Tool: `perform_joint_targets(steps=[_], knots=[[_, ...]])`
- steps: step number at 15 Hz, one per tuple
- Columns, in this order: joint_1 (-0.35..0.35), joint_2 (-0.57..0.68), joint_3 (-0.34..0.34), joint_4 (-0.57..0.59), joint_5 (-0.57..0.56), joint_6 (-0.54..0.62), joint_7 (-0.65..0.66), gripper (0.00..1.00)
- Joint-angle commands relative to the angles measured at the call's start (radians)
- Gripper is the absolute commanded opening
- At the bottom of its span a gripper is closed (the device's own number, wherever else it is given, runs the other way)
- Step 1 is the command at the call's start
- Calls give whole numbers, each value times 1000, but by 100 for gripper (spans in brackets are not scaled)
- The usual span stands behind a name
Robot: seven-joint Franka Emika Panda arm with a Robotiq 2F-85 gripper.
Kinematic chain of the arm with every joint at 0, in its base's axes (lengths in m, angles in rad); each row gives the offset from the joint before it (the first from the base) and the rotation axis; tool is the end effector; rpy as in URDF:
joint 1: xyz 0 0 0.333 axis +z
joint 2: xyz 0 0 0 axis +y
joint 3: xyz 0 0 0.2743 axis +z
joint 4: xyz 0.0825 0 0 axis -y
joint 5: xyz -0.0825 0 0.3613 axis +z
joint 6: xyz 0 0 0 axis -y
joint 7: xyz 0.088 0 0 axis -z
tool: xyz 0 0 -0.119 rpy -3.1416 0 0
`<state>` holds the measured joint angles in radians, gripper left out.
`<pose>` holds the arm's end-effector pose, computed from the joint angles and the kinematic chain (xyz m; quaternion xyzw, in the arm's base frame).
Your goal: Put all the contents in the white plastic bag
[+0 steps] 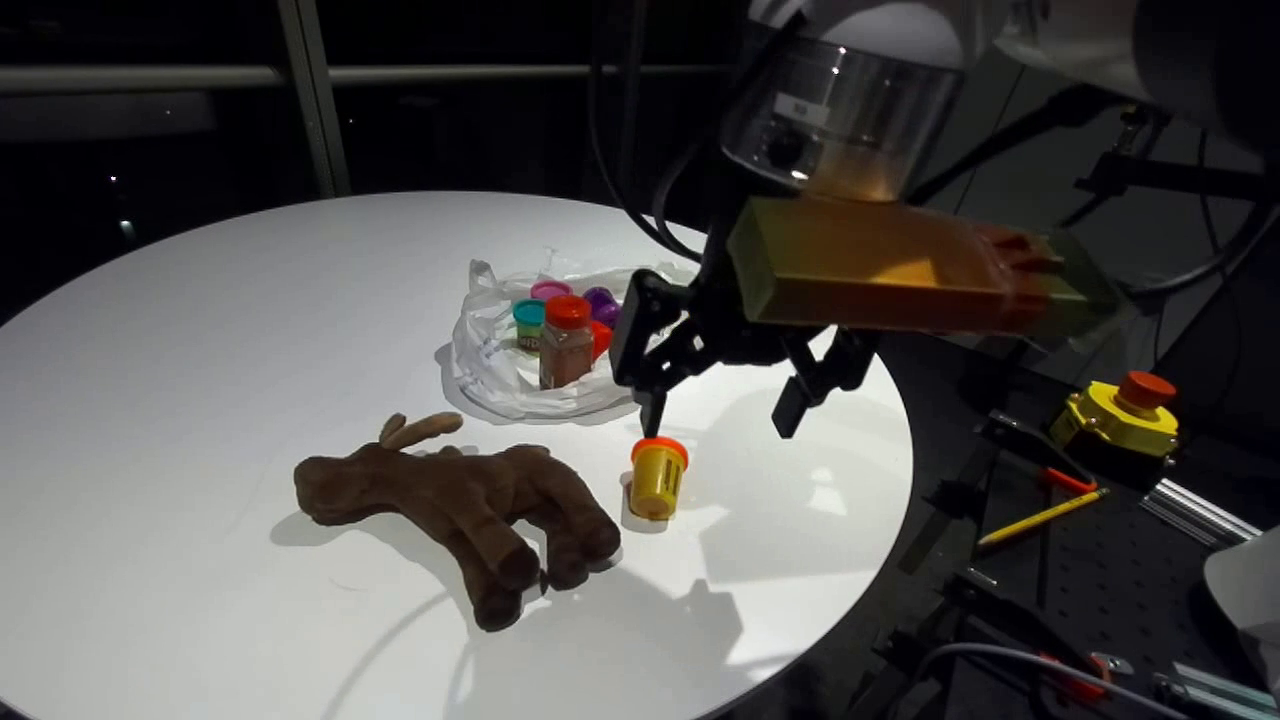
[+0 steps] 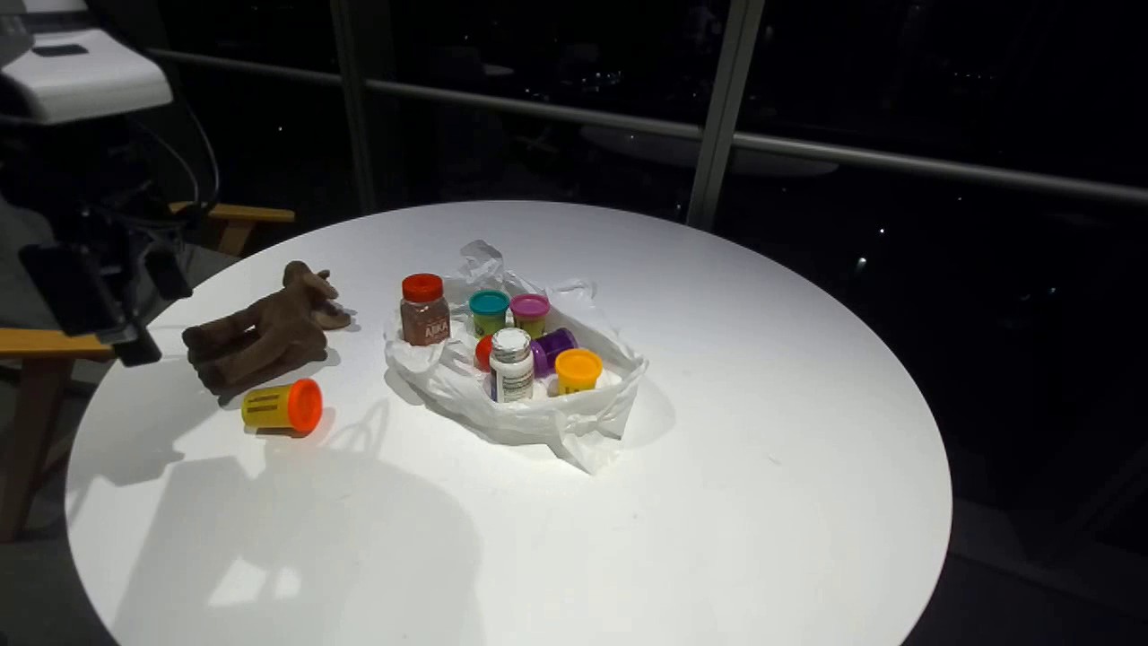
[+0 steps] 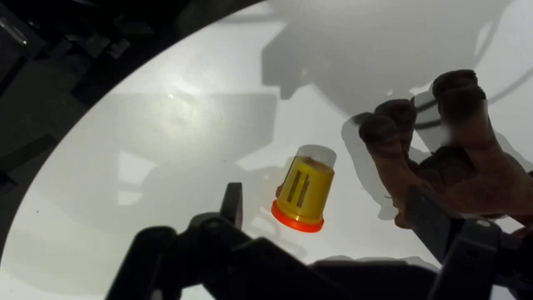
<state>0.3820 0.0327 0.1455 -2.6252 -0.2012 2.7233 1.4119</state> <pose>0.3659 0.2212 0.2099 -0.9375 0.3440 -0.0528 0.0037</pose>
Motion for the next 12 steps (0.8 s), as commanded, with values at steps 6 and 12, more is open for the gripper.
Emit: perform_joint_targets(steps=[6,12], knots=[[-60,193,-25,-50,43,347,-12,100],[-112,372,-29,30,39,454,-10,100]])
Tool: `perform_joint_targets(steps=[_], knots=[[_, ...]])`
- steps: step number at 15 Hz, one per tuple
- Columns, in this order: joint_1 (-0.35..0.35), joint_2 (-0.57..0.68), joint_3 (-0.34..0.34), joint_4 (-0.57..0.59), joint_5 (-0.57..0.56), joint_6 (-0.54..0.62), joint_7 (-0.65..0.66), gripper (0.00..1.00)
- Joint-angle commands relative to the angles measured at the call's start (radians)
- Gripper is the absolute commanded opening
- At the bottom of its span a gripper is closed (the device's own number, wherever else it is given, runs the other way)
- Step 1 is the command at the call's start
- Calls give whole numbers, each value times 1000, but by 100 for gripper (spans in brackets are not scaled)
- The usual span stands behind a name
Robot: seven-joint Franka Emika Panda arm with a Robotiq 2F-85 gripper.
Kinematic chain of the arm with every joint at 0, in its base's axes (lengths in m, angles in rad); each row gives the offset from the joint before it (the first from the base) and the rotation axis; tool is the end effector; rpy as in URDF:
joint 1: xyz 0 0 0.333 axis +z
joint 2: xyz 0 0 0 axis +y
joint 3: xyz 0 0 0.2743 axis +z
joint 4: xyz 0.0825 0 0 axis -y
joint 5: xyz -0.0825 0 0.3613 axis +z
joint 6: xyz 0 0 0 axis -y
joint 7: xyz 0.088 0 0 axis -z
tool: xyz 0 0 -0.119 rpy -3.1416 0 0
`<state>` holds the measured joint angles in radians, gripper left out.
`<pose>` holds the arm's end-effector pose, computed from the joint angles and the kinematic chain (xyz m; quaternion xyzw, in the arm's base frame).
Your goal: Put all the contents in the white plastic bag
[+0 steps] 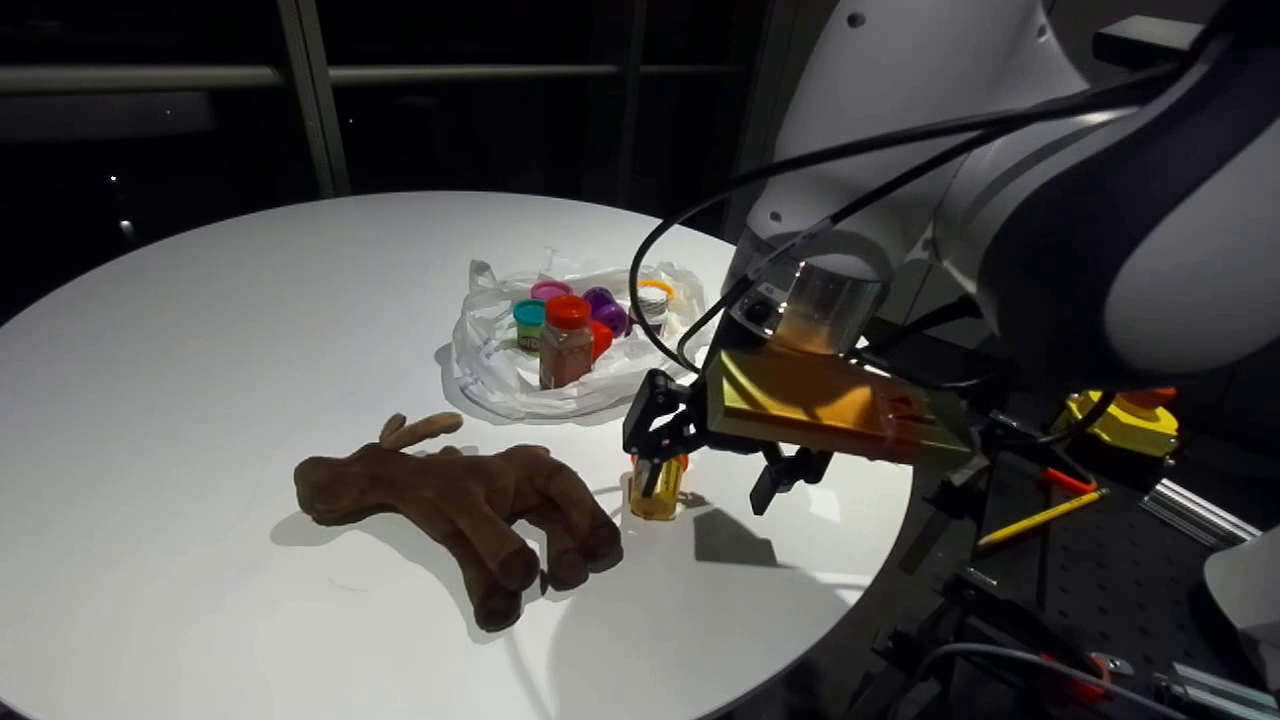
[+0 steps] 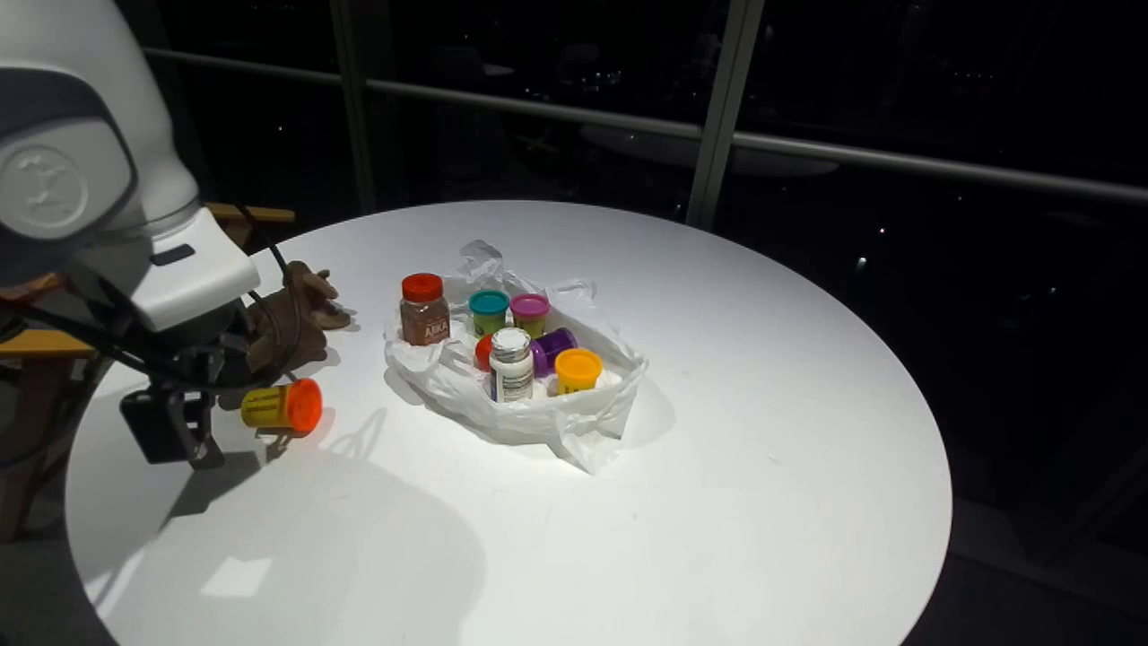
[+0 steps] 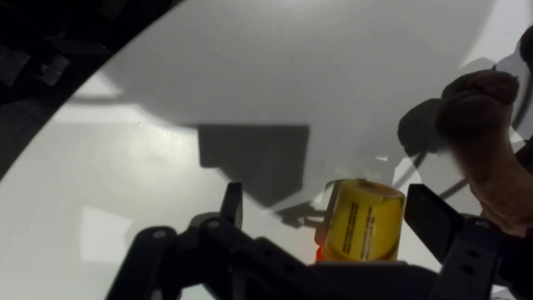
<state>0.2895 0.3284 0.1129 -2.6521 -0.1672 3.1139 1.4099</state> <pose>0.3681 0.1779 0.1177 -0.9090 0.4109 -0.0347 0.0604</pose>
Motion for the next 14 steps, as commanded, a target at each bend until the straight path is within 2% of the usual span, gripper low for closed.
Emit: perform_joint_targets(steps=[1,4,5,6,10,13,14], knots=[[-27,88,9,63,4,88,-7,100],[-8,106,-11,81,1,134,2,100],[0,108,-19,83,2,140,4,75],[-2,112,-17,86,2,141,3,74],[38,93,-57,81,-5,110,-4,38],[145,72,-169,72,-10,102,-8,14],[163,73,-188,74,-14,93,-12,18]])
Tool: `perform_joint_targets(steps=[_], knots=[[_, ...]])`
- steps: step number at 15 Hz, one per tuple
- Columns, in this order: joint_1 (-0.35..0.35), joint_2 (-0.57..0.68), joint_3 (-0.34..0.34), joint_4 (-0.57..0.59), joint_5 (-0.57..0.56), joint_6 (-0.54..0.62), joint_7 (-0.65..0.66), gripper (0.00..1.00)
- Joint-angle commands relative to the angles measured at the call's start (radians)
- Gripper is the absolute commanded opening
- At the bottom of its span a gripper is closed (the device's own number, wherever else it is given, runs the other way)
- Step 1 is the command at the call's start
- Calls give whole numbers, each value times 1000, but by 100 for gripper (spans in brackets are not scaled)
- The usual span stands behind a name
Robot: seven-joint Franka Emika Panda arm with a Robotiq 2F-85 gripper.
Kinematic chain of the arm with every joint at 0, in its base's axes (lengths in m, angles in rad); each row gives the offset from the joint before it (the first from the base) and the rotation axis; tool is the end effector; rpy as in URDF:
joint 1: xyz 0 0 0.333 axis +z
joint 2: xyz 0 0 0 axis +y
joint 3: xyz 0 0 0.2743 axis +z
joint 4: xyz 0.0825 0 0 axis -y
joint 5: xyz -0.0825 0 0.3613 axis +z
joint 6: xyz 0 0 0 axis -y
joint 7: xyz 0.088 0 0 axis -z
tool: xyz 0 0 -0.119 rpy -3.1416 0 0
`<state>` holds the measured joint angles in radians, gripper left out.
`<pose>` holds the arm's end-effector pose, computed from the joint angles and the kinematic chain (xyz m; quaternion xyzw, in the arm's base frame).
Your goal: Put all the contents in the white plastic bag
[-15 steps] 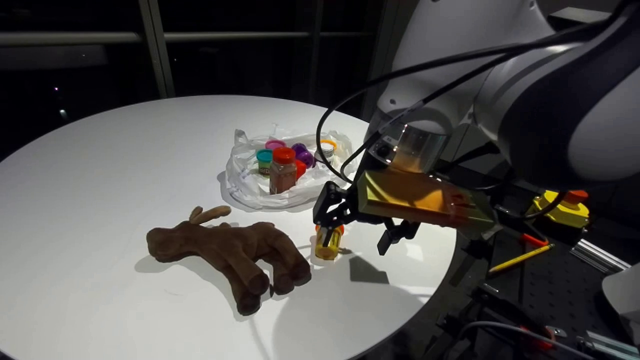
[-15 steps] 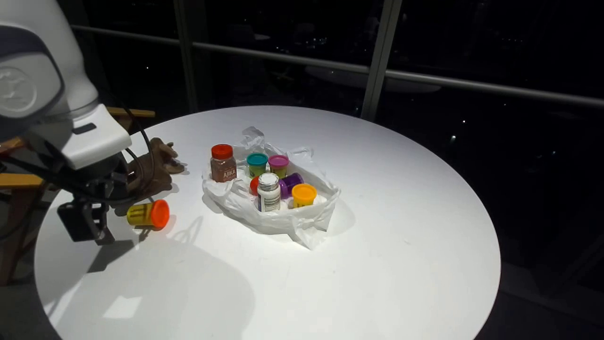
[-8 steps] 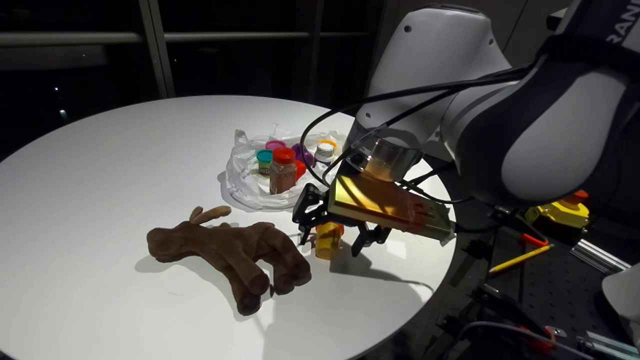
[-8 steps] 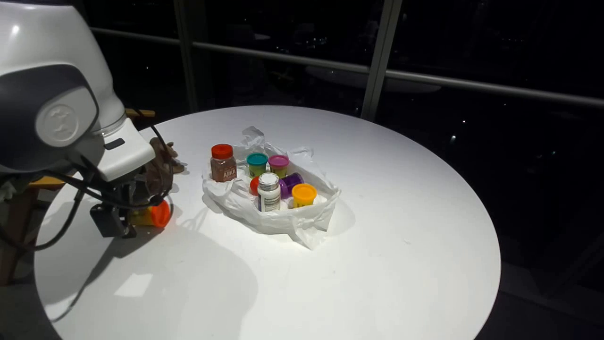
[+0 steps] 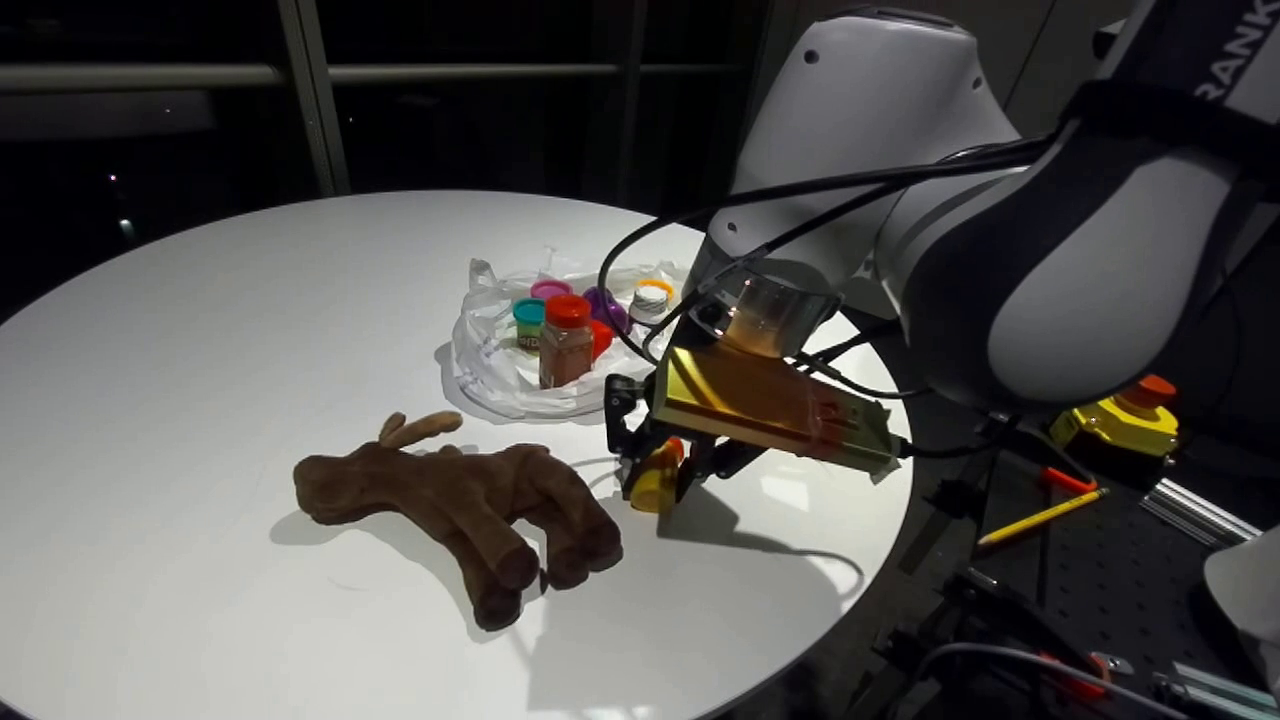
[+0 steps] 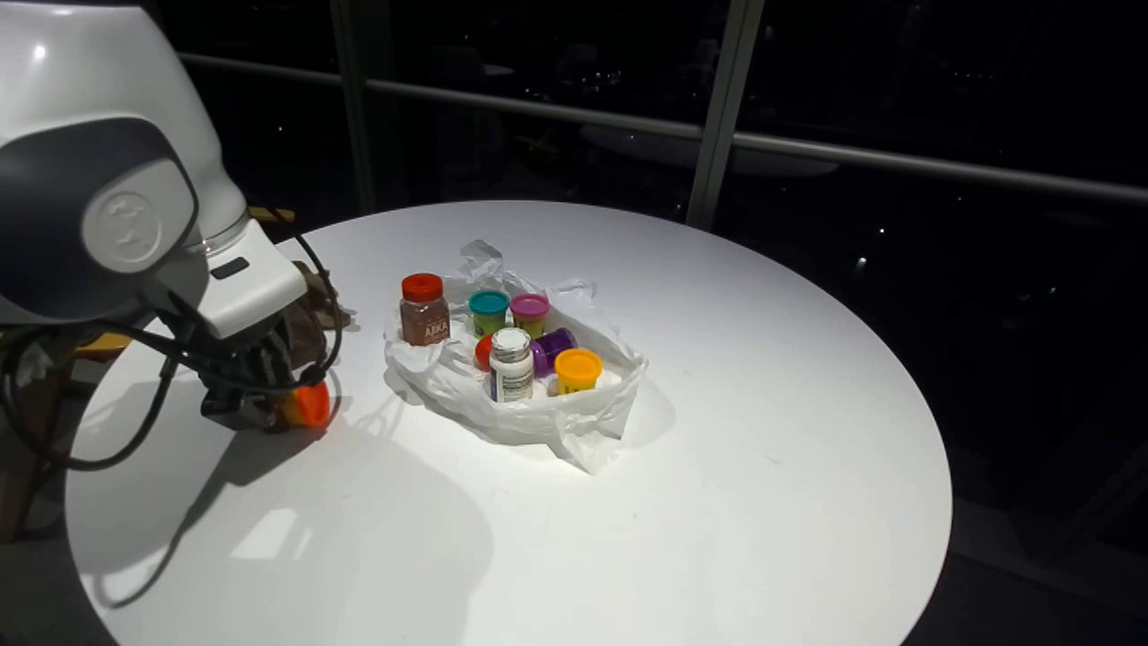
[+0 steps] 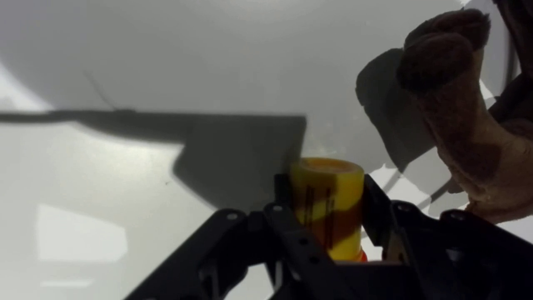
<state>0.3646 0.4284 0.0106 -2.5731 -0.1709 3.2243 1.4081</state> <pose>0.3955 0.1742 0.1053 -0.9028 0.4154 -0.0699 0.0861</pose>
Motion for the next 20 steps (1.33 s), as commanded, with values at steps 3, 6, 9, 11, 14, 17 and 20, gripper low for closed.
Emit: perform_joint_targets(steps=[3,6,9,11,14,17,20], knots=[[214,-78,-206,-19,-19,-56,-18,19],[436,-155,-449,8,-82,-173,-13,19],[616,-175,-681,101,-262,-300,39,19],[638,-157,-734,166,-348,-342,48,19],[642,-81,-783,234,-415,-326,55,18],[629,5,-812,281,-435,-294,68,18],[618,105,-836,326,-420,-246,90,19]])
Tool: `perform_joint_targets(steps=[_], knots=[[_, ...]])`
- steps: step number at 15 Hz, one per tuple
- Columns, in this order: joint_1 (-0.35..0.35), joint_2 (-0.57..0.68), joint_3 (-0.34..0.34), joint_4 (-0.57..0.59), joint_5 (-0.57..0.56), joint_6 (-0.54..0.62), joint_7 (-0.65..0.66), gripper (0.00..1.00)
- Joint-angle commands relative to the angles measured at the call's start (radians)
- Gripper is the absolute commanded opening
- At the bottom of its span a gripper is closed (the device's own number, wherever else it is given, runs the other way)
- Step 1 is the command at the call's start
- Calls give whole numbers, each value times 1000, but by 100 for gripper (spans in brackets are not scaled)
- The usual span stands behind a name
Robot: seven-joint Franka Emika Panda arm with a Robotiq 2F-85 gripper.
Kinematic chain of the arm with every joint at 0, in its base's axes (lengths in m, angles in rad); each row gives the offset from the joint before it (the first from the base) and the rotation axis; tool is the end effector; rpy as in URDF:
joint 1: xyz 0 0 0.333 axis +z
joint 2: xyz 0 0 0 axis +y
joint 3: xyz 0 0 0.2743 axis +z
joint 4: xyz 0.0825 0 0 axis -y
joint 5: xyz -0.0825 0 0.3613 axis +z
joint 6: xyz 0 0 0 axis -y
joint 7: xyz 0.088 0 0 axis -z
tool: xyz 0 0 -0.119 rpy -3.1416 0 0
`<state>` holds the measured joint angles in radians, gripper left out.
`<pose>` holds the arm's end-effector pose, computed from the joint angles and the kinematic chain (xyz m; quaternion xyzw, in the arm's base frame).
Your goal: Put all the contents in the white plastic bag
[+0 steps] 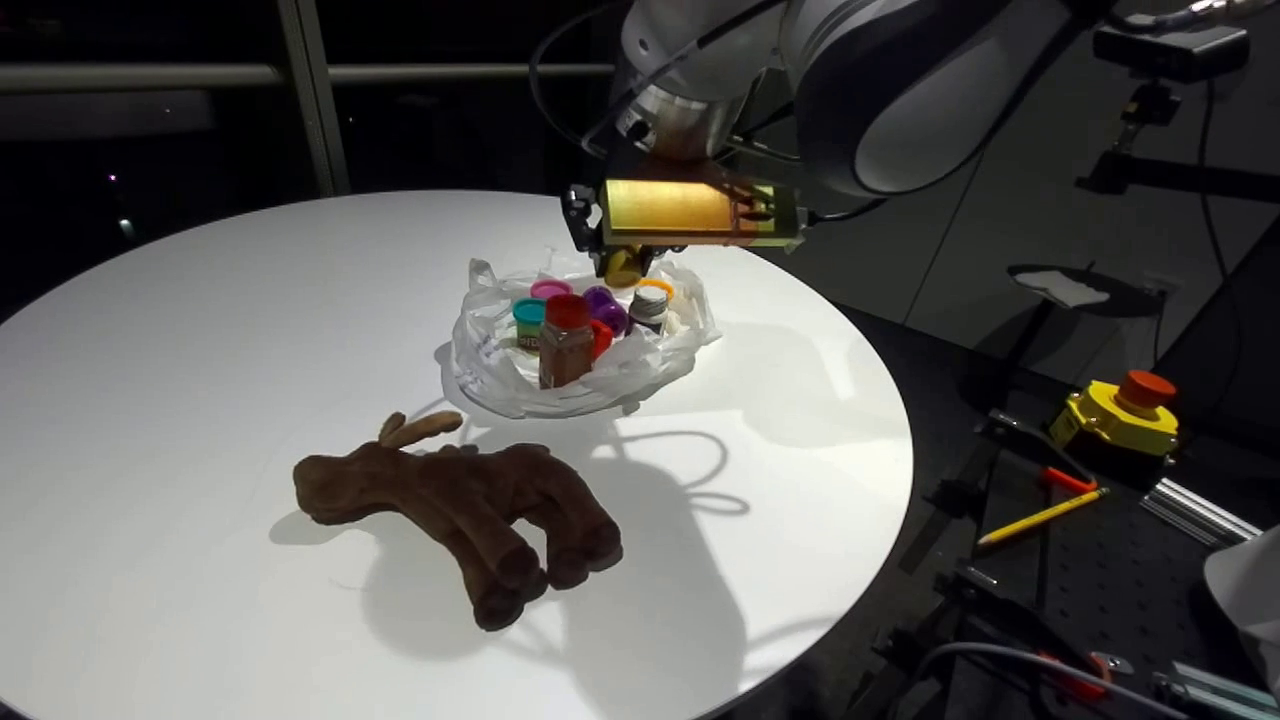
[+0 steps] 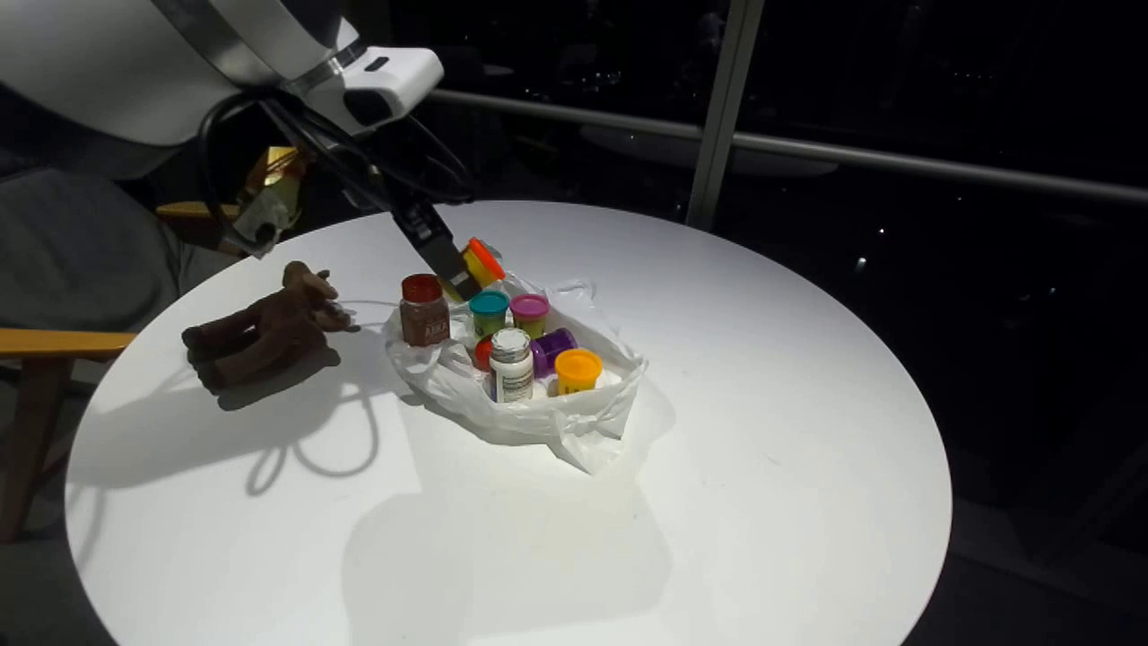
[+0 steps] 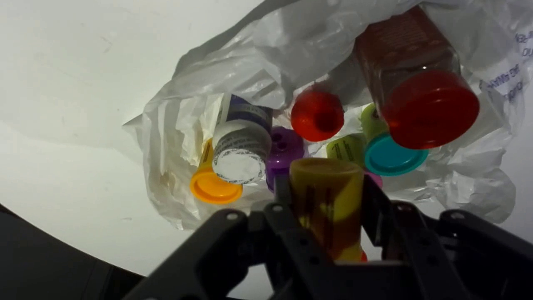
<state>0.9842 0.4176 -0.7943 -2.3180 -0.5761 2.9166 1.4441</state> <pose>0.5097 0.1158 0.2017 0.9198 -0.2923 0.2475 0.0854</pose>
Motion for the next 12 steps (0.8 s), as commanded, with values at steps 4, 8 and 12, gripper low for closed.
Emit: perform_joint_targets(steps=[4,8,12], knots=[[-20,243,-54,122,78,162,63,19],[-76,335,-7,161,279,216,-30,19],[-144,381,76,206,442,228,-135,19]])
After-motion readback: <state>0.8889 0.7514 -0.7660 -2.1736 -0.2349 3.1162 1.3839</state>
